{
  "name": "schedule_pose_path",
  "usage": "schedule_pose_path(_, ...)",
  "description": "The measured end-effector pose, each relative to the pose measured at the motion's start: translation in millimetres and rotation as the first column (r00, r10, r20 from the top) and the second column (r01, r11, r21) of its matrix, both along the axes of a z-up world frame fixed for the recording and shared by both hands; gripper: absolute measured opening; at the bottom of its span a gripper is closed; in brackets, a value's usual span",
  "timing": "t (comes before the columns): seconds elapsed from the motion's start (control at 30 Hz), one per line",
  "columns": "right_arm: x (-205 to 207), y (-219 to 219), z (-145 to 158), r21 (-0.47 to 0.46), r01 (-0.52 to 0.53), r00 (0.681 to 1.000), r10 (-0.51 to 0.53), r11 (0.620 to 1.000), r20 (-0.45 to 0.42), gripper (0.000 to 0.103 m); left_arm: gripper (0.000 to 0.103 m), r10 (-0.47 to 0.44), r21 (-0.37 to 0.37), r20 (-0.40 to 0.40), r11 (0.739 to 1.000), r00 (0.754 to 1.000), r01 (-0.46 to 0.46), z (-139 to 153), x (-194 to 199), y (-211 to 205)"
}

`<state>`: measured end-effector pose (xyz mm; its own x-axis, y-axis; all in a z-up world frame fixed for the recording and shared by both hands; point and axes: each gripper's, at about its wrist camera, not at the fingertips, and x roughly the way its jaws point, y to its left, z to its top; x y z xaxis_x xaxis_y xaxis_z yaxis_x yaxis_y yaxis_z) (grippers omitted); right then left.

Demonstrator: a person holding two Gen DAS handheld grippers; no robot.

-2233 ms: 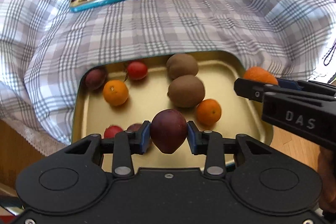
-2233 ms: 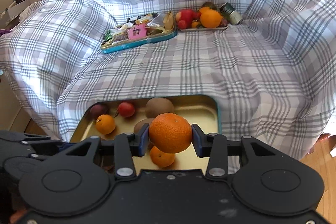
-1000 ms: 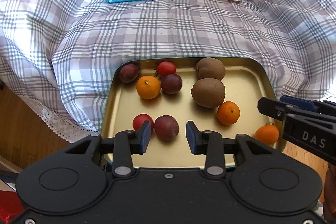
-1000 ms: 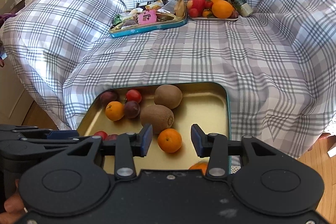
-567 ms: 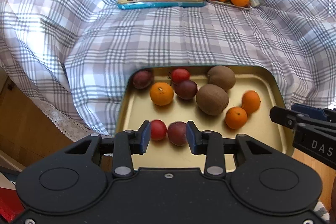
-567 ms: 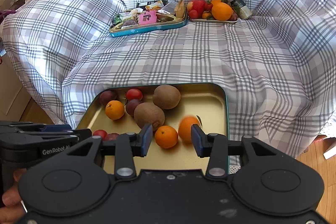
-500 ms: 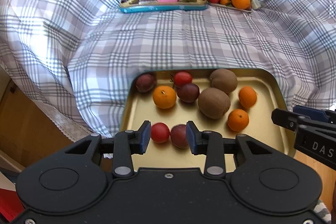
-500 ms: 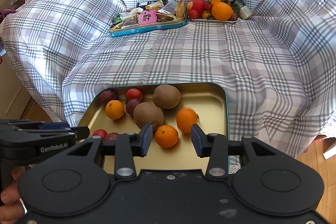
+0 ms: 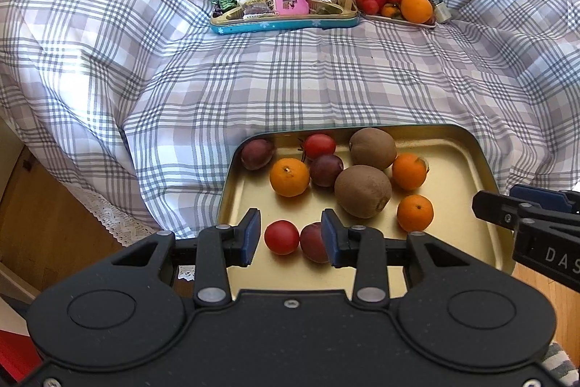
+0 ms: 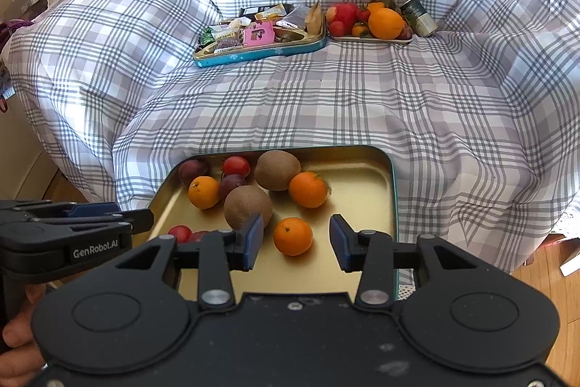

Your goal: Organize fruits

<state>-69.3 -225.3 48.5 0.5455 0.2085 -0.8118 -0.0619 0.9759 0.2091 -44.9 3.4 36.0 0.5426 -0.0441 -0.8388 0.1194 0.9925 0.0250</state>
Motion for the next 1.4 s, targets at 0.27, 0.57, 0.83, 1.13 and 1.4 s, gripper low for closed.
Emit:
schedule_pose_path(0.27,0.6,0.7,-5.7,0.006,0.002,1.0,-0.002,1.0,-0.018,0.044,0.045,-0.017,0.014,-0.008,1.0,1.0,0.017,-2.0,1.5,-3.2)
schedule_pose_path(0.57,4.7,-1.9,-23.6,-0.031,0.023,0.998,-0.025,0.999,-0.064,0.044,0.045,0.009,0.036,-0.026,0.999,1.0,-0.008,-3.9,11.9,-2.0)
schedule_pose_path(0.83,5.6,-4.6,-24.5,-0.044,0.049,0.998,-0.051,0.998,-0.044,0.044,0.045,0.011,0.041,-0.041,0.999,0.999,-0.009,-12.4,12.7,-3.9)
schedule_pose_path(1.13,6.1,3.2,-25.9,-0.07,0.052,0.998,-0.053,0.996,-0.022,0.044,0.045,0.008,0.029,-0.045,1.0,0.999,-0.007,-16.5,11.8,-6.1)
schedule_pose_path(1.4,6.6,4.2,-31.2,-0.064,0.042,0.998,-0.044,0.997,-0.039,0.044,0.045,-0.006,0.017,-0.058,1.0,0.998,0.007,-19.0,12.2,-8.7)
